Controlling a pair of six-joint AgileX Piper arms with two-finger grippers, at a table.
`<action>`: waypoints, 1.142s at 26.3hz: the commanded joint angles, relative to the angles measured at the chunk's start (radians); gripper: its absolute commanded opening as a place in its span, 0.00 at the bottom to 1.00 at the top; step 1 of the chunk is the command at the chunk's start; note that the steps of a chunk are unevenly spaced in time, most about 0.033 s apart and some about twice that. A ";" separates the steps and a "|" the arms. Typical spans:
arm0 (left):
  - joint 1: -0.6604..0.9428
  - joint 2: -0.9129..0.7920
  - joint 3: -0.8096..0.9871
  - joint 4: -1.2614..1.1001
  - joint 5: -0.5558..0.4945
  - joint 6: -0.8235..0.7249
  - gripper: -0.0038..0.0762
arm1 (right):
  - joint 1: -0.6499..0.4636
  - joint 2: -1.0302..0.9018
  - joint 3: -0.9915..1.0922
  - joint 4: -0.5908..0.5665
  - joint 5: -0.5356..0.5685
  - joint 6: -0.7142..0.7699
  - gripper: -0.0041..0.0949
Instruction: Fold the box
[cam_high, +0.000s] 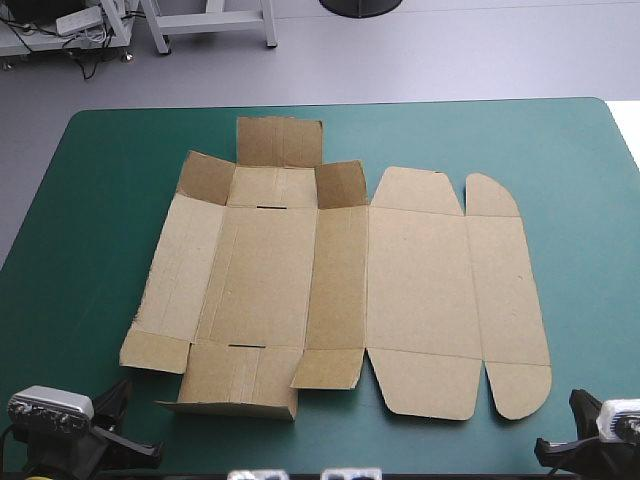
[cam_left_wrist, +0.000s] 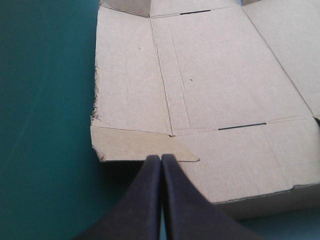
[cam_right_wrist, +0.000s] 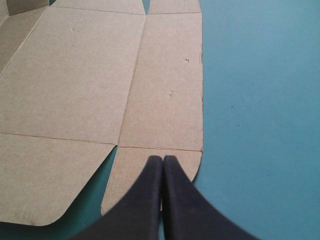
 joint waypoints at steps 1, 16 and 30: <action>-0.005 0.016 -0.029 -0.023 -0.068 -0.010 0.04 | 0.003 0.007 -0.020 -0.010 -0.061 -0.007 0.02; -0.005 0.016 -0.031 -0.021 -0.179 0.092 0.04 | 0.003 0.007 -0.020 -0.010 -0.063 -0.007 0.02; -0.004 0.385 -0.258 0.132 -0.430 0.143 0.04 | 0.003 0.007 -0.020 -0.029 -0.065 -0.007 0.02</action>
